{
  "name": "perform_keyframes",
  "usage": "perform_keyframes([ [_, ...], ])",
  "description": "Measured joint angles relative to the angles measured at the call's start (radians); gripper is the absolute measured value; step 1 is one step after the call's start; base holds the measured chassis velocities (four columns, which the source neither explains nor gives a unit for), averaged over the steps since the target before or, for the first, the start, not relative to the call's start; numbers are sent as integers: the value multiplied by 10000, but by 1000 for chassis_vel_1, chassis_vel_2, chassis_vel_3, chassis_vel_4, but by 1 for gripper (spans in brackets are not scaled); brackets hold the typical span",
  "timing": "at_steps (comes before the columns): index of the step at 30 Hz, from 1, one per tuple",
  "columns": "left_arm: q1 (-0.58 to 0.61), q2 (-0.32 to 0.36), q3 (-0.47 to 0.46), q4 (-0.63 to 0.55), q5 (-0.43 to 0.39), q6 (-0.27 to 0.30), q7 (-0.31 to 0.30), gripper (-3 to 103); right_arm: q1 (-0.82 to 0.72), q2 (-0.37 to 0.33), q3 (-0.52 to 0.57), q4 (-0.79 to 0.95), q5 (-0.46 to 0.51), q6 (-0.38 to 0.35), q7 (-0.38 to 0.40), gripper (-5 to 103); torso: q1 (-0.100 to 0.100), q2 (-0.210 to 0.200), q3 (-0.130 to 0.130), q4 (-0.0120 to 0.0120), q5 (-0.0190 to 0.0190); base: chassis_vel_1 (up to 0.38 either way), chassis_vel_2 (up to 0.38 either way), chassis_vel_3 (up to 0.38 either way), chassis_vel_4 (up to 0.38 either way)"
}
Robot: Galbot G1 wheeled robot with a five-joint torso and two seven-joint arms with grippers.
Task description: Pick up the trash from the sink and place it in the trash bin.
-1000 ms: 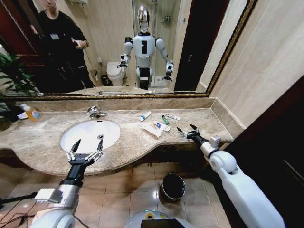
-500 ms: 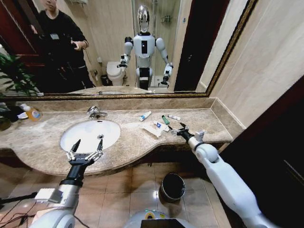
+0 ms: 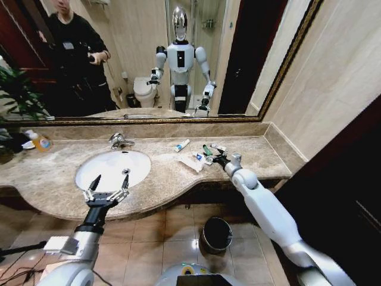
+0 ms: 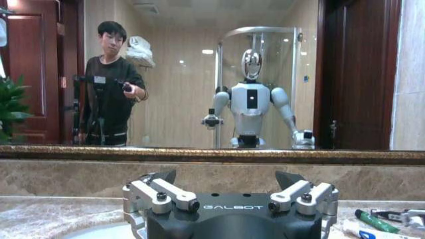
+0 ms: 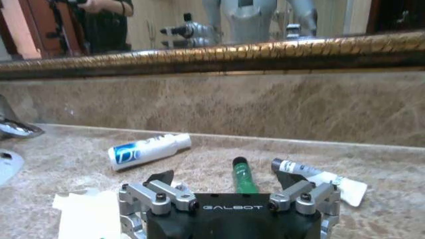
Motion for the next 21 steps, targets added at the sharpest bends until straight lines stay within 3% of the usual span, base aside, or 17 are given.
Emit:
perform_keyframes([
  [10, 0, 0, 0, 0, 0, 0, 0, 100, 577, 238, -339, -759, 135, -188, 301, 102, -1, 0, -1, -1, -1, 0, 0, 0, 0],
  [14, 0, 0, 0, 0, 0, 0, 0, 100, 699, 338, -362, -1048, 182, -202, 322, 98, -1, 0, -1, -1, -1, 0, 0, 0, 0],
  [18, 0, 0, 0, 0, 0, 0, 0, 100, 857, 444, -414, -1336, 189, -202, 337, 88, -1, 0, -1, -1, -1, 0, 0, 0, 0],
  [21, 0, 0, 0, 0, 0, 0, 0, 100, 884, 463, -441, -1411, 186, -200, 338, 87, 0, 0, -1, -1, -1, 0, 0, 0, 0],
])
